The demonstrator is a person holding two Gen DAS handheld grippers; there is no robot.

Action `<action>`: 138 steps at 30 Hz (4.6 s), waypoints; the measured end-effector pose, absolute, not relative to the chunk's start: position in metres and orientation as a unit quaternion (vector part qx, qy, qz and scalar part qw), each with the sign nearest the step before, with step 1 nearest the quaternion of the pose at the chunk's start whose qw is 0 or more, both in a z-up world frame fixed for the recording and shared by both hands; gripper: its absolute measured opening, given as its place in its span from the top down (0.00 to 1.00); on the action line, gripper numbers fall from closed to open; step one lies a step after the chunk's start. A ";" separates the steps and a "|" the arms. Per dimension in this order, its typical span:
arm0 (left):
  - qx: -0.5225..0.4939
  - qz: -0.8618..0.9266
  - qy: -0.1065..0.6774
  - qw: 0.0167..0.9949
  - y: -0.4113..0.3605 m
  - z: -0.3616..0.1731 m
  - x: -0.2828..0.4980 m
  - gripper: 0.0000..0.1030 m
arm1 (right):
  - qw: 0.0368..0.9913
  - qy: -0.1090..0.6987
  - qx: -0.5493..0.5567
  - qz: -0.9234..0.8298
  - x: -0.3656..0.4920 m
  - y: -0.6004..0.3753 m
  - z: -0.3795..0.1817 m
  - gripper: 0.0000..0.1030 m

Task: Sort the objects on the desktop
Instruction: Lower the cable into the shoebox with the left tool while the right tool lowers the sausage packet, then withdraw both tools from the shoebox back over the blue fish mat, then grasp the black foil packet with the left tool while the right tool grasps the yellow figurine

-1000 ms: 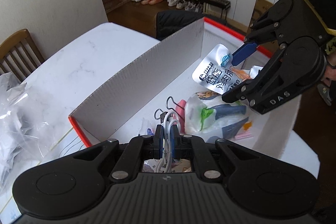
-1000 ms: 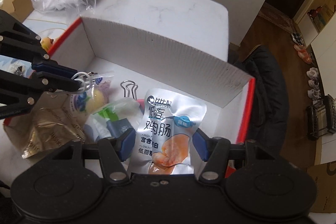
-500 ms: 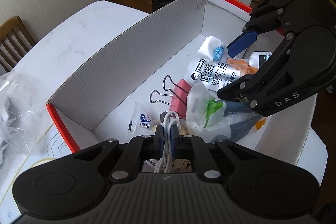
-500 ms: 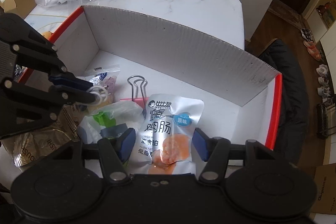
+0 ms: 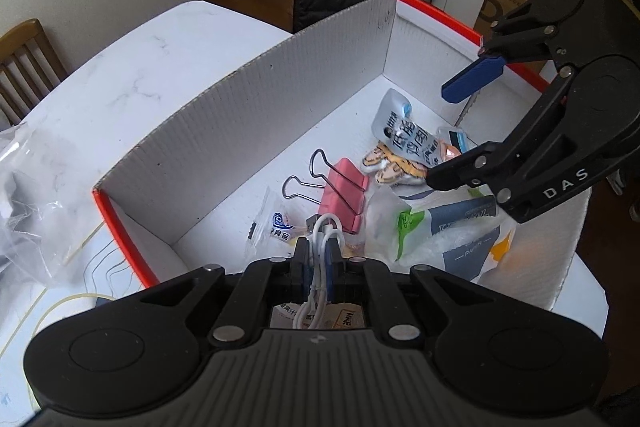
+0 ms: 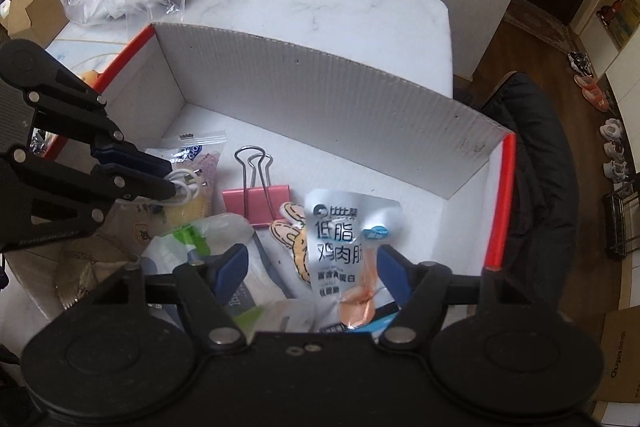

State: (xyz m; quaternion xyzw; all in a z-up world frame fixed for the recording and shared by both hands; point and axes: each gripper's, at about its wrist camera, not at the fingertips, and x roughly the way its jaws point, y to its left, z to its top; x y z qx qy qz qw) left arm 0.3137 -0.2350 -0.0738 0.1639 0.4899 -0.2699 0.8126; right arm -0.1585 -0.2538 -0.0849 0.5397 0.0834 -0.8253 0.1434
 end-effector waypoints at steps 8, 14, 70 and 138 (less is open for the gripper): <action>0.150 -0.270 0.479 0.822 -0.228 -0.059 0.305 0.94 | 0.147 0.079 0.532 -0.830 -0.147 -0.254 -0.072 0.29; 0.136 -0.272 0.465 0.831 -0.222 -0.044 0.295 0.94 | 0.159 0.074 0.523 -0.834 -0.136 -0.259 -0.057 0.27; 0.062 -0.222 0.452 0.862 0.030 -0.069 0.201 0.00 | 0.183 0.089 0.495 -0.845 -0.153 -0.508 -0.038 0.09; 0.063 -0.195 0.476 0.855 0.022 -0.122 0.227 0.68 | 0.144 0.022 0.582 -0.800 -0.229 -0.556 -0.133 0.55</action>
